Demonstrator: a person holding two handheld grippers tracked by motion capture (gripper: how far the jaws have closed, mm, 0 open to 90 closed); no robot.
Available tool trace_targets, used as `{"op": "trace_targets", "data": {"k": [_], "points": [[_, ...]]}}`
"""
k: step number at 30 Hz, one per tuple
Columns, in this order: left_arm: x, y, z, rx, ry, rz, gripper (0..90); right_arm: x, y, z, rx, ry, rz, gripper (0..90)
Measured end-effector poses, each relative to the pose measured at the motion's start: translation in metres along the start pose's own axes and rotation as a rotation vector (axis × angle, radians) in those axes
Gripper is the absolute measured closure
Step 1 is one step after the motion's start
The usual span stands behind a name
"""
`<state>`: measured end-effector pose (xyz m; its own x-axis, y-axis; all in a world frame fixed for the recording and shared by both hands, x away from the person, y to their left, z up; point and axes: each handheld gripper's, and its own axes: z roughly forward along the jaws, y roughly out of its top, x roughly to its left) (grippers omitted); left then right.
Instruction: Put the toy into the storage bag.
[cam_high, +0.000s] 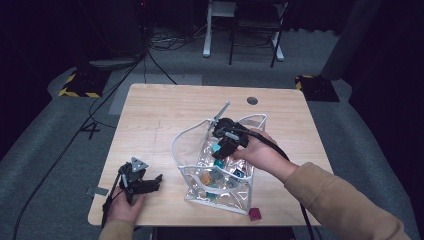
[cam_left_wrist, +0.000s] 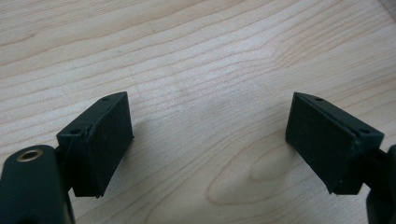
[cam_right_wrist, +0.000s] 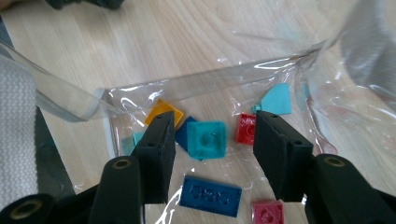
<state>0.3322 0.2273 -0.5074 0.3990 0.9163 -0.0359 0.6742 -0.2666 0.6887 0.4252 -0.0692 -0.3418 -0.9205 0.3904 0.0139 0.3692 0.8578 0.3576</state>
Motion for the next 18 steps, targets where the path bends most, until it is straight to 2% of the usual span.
{"op": "trace_targets", "data": {"k": [3, 6, 12, 18], "points": [[0.0, 0.0, 0.0, 0.0, 0.0, 0.0, 15.2, -0.002, -0.005, -0.01, -0.07, -0.003, 0.02, 47.5], [0.0, 0.0, 0.0, 0.0, 0.0, 0.0, 15.2, -0.002, -0.013, -0.026, -0.17, -0.002, 0.03, 47.5], [0.0, 0.0, 0.0, 0.0, 0.0, 0.0, 15.2, 0.001, -0.033, -0.055, -0.302, 0.001, 0.043, 47.5], [0.0, 0.0, 0.0, 0.0, 0.001, 0.001, 15.2, 0.004, -0.057, -0.078, -0.392, -0.016, 0.071, 47.2]]}}
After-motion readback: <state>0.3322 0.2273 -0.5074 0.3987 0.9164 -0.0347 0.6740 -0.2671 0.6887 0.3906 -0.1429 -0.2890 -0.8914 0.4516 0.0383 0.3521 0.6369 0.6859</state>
